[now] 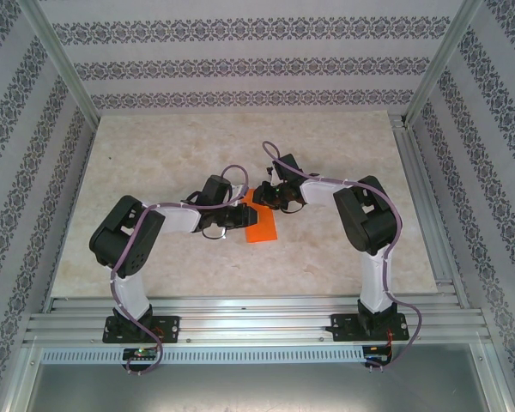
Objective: Fold a paper plane with a square sheet of paper (fold left side to right side)
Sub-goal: First fold in half a square sheet of paper at the center of the table.
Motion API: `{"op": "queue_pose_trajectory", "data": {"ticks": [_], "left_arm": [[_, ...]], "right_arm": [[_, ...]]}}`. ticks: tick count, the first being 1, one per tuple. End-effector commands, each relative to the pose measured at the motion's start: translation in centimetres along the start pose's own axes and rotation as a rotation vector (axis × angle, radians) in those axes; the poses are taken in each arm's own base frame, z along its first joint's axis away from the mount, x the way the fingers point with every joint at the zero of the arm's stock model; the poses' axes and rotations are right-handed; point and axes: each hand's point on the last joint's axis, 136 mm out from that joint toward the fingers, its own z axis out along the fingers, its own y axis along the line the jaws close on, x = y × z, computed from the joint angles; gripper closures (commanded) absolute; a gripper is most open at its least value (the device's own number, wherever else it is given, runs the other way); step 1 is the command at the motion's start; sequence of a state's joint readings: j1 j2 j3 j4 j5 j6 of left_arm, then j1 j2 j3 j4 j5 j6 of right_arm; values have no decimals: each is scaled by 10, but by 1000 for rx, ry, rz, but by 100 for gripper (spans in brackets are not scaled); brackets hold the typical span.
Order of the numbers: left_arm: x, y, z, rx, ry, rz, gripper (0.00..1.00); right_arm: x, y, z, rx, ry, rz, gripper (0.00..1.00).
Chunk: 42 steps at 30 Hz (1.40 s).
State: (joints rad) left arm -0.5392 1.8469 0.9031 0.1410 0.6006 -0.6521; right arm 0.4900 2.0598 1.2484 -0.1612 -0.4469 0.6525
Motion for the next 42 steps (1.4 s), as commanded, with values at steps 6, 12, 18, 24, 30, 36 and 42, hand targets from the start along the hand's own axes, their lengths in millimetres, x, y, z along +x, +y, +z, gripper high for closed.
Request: {"op": "queue_pose_trajectory", "data": {"ticks": [6, 12, 18, 24, 30, 36, 42], "left_arm": [[-11, 9, 0, -55, -52, 166, 82], [-19, 10, -5, -55, -97, 211, 81], [-33, 16, -8, -66, -136, 240, 81], [-33, 20, -5, -54, -133, 265, 81], [-28, 28, 1, -47, -123, 259, 81], [-15, 33, 7, -28, -85, 250, 81], [8, 28, 11, 13, -10, 286, 81]], "right_arm": [[10, -16, 6, 50, 36, -6, 75], [11, -16, 6, 52, 42, -9, 74], [12, -17, 5, 55, 48, -9, 74], [13, -17, 4, 60, 51, -12, 74], [13, -18, 3, 67, 53, -17, 74], [14, -20, 4, 76, 57, -15, 74], [14, -20, 4, 78, 59, -15, 74]]}}
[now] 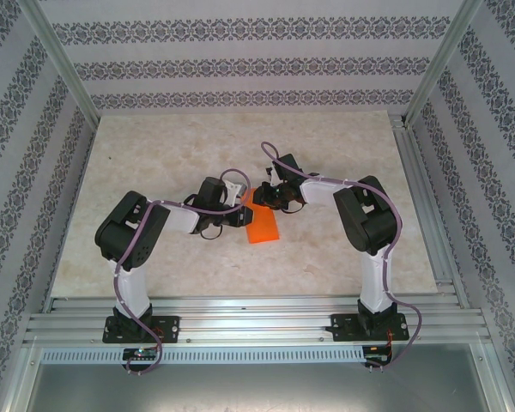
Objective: Fold a paper plane with a square sheet of paper (fold left side to right side)
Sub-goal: First fold in half a square sheet of paper at the center of the table.
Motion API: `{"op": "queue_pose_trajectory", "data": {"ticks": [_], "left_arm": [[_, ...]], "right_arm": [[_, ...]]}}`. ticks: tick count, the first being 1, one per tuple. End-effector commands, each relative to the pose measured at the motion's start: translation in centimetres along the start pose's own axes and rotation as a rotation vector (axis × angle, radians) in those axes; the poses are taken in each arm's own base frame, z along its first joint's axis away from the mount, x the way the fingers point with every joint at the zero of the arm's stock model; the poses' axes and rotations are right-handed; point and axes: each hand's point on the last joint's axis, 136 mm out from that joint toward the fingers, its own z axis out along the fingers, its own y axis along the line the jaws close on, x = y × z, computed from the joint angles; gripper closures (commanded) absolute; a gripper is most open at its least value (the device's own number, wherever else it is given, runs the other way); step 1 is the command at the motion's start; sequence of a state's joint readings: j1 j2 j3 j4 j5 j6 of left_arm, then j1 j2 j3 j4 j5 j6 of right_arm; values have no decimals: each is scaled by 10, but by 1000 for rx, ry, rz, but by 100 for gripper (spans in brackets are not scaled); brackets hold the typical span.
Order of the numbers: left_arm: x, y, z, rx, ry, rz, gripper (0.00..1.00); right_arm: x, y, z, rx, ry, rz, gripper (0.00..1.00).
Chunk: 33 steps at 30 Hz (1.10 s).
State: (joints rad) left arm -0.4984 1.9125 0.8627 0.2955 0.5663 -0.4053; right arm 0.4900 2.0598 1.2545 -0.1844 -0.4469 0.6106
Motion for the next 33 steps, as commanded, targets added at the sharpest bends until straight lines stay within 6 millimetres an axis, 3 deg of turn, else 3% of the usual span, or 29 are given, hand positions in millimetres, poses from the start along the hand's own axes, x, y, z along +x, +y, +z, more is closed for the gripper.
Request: {"op": "queue_pose_trajectory", "data": {"ticks": [1, 9, 33], "left_arm": [[26, -9, 4, 58, 78, 50, 80], [40, -26, 4, 73, 146, 117, 79], [96, -47, 0, 19, 337, 222, 78]], "right_arm": [[13, -19, 5, 69, 48, 20, 74], [15, -19, 6, 74, 55, 20, 74], [14, -20, 6, 82, 60, 20, 74]]}}
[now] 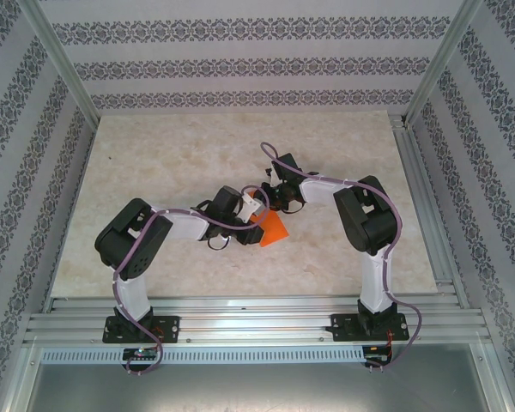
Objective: Fold a paper plane with a square sheet of paper (fold left side to right side)
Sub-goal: First fold in half a square sheet of paper at the center of the table.
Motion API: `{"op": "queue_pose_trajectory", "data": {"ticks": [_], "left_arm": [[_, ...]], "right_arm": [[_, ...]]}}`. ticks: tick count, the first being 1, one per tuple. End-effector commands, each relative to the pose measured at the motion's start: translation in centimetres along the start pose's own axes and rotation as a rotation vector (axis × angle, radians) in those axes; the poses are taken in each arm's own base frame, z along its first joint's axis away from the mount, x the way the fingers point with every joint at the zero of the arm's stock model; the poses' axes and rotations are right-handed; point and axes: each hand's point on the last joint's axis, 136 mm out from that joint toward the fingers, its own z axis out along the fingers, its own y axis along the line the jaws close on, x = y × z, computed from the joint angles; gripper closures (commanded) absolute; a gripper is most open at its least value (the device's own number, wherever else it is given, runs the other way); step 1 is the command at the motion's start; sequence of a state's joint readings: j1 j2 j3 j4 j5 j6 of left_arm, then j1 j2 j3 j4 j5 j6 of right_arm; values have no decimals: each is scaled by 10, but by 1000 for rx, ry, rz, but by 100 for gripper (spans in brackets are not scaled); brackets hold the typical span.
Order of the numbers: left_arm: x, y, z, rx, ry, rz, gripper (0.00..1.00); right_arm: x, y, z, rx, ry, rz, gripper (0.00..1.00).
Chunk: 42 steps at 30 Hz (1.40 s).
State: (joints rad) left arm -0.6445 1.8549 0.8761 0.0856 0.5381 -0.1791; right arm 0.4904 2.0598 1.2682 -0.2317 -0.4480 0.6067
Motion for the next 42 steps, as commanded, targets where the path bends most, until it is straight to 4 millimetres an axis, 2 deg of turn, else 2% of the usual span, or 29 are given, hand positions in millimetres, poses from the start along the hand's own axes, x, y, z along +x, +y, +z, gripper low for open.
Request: {"op": "queue_pose_trajectory", "data": {"ticks": [1, 24, 34, 38, 42], "left_arm": [[44, -15, 0, 23, 155, -20, 78], [73, -59, 15, 109, 192, 23, 75], [80, -68, -2, 114, 164, 22, 72], [61, -79, -15, 124, 103, 42, 69], [23, -82, -44, 96, -24, 49, 65]], "right_arm": [[9, -18, 8, 66, 32, 10, 74], [10, -14, 10, 56, 34, 5, 73], [8, -12, 10, 50, 28, 5, 73], [0, 0, 4, 21, 11, -12, 73], [-21, 28, -25, -23, -53, -65, 68]]}}
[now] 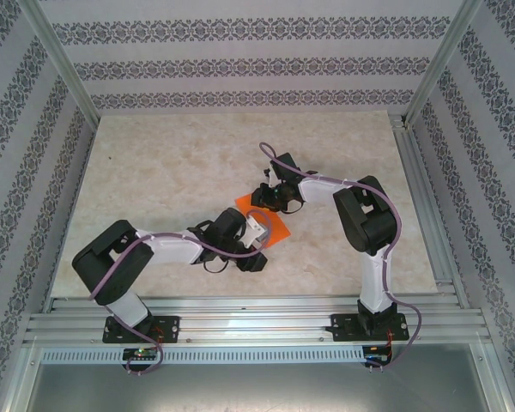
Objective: Fold a paper plane with a square sheet of paper (fold left side to right side)
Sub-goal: First fold in half a square sheet of paper at the center of the table, then rotate the paper at the center of the table.
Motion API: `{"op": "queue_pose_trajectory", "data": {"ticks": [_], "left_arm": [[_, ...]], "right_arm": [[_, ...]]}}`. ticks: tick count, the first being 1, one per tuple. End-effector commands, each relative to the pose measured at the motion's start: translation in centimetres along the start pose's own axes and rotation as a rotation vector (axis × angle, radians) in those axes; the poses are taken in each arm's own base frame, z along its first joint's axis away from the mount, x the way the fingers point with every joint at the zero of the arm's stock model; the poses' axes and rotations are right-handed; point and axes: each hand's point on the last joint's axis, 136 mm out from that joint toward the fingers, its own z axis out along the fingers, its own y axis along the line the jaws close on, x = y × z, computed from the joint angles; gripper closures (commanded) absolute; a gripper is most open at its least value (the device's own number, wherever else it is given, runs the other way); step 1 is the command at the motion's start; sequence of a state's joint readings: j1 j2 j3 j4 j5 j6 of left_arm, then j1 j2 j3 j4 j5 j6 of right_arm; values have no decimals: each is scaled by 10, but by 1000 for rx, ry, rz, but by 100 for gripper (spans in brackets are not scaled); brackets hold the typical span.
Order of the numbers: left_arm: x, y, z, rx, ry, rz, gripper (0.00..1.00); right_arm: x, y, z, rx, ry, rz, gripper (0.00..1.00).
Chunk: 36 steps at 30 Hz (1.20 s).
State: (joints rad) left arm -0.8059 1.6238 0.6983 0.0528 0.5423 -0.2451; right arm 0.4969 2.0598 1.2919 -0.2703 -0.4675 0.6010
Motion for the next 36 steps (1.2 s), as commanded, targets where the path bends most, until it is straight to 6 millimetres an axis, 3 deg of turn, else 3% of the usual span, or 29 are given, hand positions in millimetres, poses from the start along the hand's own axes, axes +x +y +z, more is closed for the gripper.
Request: {"op": "queue_pose_trajectory", "data": {"ticks": [1, 3, 5, 6, 9, 12, 18, 27, 32, 36], "left_arm": [[-36, -3, -34, -26, -134, -19, 64], [-53, 7, -60, -59, -229, -66, 60], [-64, 30, -85, -151, -311, -152, 57], [-67, 41, -97, -178, -342, -195, 51], [-63, 85, -126, -280, -404, -406, 43], [-59, 114, -138, -254, -447, -571, 39], [-76, 137, -125, -147, -458, -671, 43], [-87, 158, -102, -115, -445, -717, 51], [-91, 167, -91, -110, -423, -727, 54], [-95, 175, -85, -115, -410, -733, 56]], "right_arm": [[-27, 28, -32, -21, -95, -76, 65], [-34, 37, -53, -27, -126, -99, 61], [-36, 37, -72, -17, -152, -118, 56], [-34, 32, -79, -1, -156, -122, 53], [-23, 10, -90, 53, -138, -121, 47], [-2, -16, -88, 87, -95, -110, 42], [39, -43, -71, 89, -9, -74, 40], [78, -58, -66, 106, 50, -25, 44], [96, -56, -62, 112, 79, -10, 45], [108, -43, -60, 92, 85, -15, 46]]}}
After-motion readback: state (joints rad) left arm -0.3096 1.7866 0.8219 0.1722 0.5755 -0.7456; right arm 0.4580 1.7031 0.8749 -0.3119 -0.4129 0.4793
